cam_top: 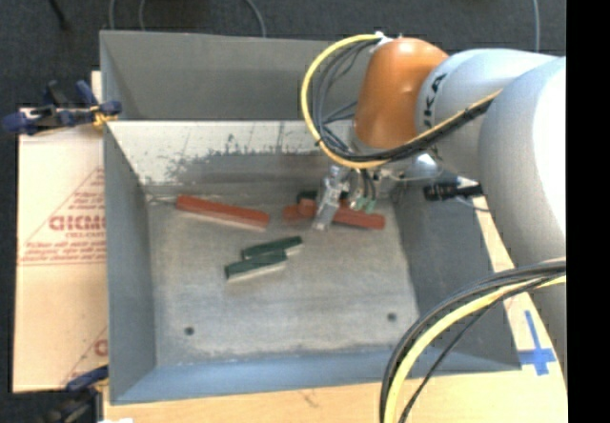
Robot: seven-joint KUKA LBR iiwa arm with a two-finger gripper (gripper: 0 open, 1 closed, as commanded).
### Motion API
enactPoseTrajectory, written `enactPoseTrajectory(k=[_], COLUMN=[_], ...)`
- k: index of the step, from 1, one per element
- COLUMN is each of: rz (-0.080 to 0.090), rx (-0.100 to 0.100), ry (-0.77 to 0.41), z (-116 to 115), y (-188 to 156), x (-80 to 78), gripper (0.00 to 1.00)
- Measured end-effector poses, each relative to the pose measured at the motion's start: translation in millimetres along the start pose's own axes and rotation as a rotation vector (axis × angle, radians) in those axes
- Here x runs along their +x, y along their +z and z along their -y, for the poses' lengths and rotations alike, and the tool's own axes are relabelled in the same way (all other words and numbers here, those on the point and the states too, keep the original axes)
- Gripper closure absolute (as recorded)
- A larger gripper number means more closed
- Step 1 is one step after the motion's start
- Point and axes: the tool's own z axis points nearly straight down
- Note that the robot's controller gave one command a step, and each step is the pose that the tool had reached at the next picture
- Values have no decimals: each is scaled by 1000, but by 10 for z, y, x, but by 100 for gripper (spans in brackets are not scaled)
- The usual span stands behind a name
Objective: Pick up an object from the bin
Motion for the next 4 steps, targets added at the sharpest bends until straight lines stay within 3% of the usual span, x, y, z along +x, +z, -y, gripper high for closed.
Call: enactPoseTrajectory(k=[4], rz=[9], rx=[-6], ry=[-3], z=[-1], y=[-724], x=[-21], gripper=[100])
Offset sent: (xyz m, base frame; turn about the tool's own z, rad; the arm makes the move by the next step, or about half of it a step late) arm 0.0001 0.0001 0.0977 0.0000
